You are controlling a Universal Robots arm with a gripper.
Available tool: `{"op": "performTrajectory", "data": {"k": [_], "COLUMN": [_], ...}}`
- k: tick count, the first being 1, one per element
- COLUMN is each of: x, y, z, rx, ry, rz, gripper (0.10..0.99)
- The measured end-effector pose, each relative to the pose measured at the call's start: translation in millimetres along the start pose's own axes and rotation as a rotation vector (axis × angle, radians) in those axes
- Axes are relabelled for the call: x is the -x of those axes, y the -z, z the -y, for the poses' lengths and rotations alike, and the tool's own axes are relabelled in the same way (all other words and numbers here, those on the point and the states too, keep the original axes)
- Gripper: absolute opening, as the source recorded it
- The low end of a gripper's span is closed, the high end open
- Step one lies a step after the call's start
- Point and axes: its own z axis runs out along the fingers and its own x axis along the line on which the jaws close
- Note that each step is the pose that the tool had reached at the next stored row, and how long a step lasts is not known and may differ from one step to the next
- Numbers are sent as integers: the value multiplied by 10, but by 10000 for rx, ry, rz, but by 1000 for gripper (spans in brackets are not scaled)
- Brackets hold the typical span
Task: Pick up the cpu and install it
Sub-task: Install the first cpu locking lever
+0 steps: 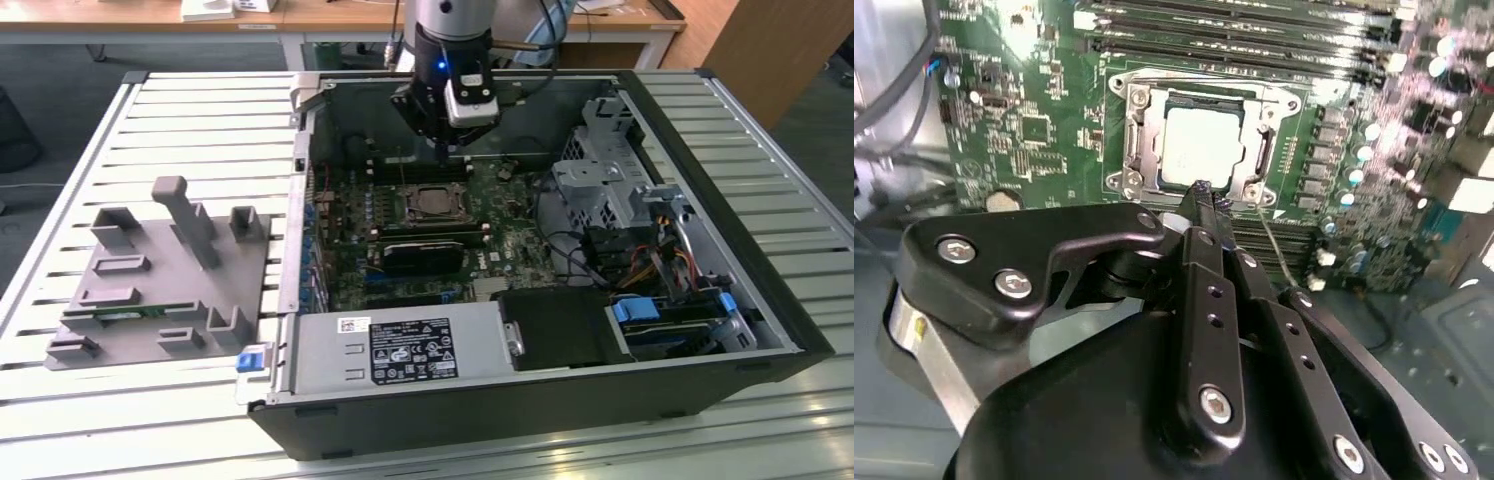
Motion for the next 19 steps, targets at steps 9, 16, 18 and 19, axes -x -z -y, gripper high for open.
{"op": "performTrajectory", "data": {"k": [9,16,18,19], "x": [0,-34,-36,-36], "y": [-13,-36,-39,-41], "z": [0,17,18,18], "rx": [12,18,18,21], "ry": [1636,2461,2773,2951], "rz": [-35,-53,-60,-63], "gripper": [106,106,106,106]}}
